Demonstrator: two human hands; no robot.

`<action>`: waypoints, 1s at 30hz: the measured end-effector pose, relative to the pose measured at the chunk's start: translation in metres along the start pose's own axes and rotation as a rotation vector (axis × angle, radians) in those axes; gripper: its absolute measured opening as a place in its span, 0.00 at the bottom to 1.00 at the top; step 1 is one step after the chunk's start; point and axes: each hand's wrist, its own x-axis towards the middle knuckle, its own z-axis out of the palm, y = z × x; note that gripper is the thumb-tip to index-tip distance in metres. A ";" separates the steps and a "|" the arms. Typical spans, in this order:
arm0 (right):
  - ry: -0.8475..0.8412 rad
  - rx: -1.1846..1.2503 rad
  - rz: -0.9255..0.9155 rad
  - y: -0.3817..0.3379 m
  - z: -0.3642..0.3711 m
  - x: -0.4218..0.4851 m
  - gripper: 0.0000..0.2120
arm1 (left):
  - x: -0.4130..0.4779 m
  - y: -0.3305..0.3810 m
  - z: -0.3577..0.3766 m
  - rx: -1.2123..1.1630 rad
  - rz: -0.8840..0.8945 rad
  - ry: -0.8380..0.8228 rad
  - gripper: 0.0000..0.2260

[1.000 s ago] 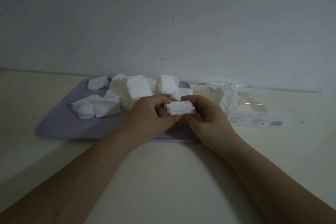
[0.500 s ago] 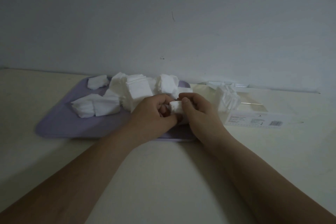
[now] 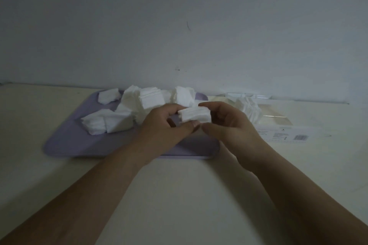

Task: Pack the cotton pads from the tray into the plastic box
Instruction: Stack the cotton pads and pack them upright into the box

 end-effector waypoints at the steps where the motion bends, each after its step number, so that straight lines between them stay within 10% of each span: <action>1: 0.028 0.001 -0.020 -0.001 -0.001 0.000 0.17 | -0.001 0.004 -0.001 -0.077 -0.026 -0.028 0.11; 10: 0.029 -0.053 0.041 -0.037 -0.018 -0.003 0.07 | 0.004 0.034 0.006 -0.304 -0.093 -0.048 0.05; 16: 0.444 -0.060 -0.004 -0.058 -0.063 -0.002 0.09 | 0.033 0.070 0.051 -0.248 -0.088 -0.069 0.04; 21: 0.789 -0.641 0.020 -0.051 -0.111 -0.004 0.16 | 0.055 0.064 0.090 0.037 0.011 -0.004 0.07; 30: 0.670 -1.032 0.224 -0.011 -0.116 0.010 0.10 | 0.054 0.045 0.123 0.193 0.059 -0.014 0.06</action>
